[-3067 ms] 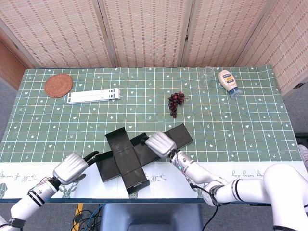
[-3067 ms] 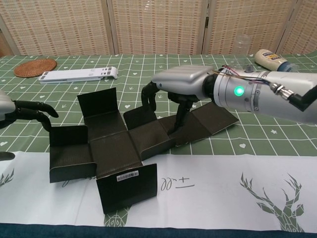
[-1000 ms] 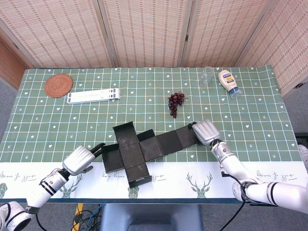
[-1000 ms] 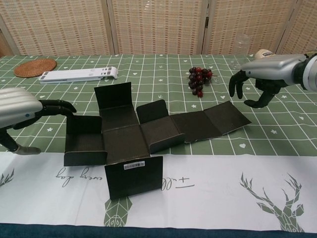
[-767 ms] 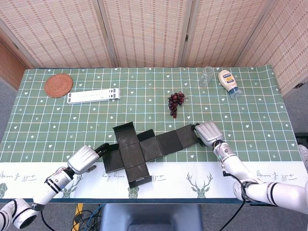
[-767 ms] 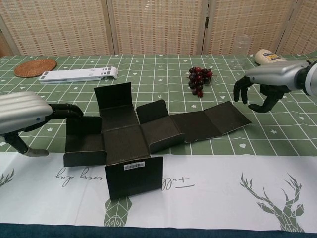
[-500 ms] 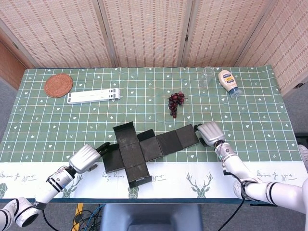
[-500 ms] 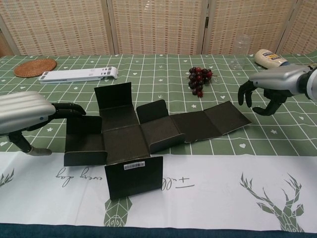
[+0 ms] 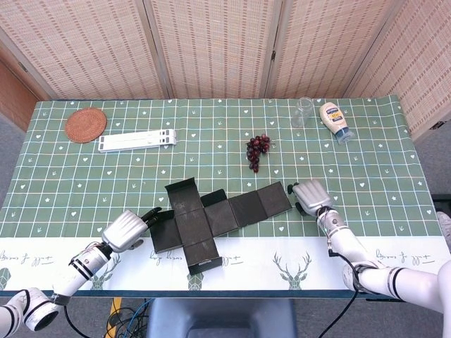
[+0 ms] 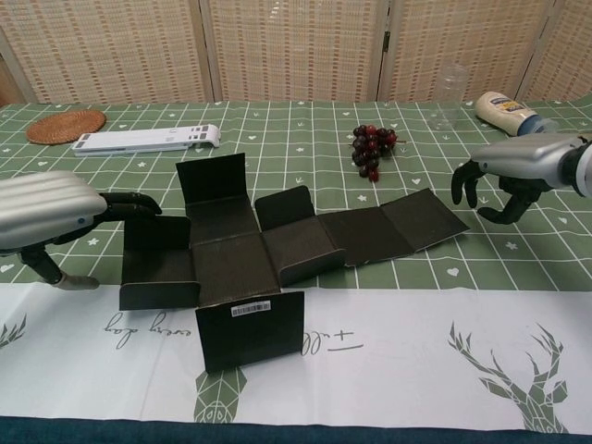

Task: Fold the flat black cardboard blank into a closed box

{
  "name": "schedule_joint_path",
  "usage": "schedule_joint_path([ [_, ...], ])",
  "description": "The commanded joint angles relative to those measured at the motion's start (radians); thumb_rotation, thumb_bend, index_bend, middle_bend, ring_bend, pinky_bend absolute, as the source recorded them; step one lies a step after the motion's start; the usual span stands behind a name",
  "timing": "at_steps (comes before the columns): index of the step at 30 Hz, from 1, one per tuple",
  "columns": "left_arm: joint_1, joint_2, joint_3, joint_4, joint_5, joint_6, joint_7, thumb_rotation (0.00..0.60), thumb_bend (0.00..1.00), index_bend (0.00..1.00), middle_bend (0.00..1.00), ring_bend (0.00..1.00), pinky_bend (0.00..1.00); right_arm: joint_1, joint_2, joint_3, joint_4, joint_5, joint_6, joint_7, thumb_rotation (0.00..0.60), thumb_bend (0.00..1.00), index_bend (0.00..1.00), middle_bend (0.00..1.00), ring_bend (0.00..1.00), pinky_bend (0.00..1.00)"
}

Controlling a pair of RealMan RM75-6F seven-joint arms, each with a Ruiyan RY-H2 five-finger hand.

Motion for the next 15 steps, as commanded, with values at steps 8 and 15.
schedule_joint_path([
  [8, -0.009, -0.019, 0.001, 0.008, 0.0, -0.006, -0.02, 0.6, 0.21, 0.19, 0.14, 0.76, 0.83, -0.012, -0.014, 0.009, 0.012, -0.028, -0.009, 0.025, 0.6, 0.54, 0.3, 0.36, 0.9, 1.0],
  [15, -0.022, -0.037, -0.002, 0.017, 0.001, -0.014, -0.029, 0.6, 0.21, 0.19, 0.14, 0.76, 0.83, -0.018, -0.02, 0.013, 0.013, -0.045, -0.009, 0.03, 0.6, 0.54, 0.3, 0.36, 0.9, 1.0],
])
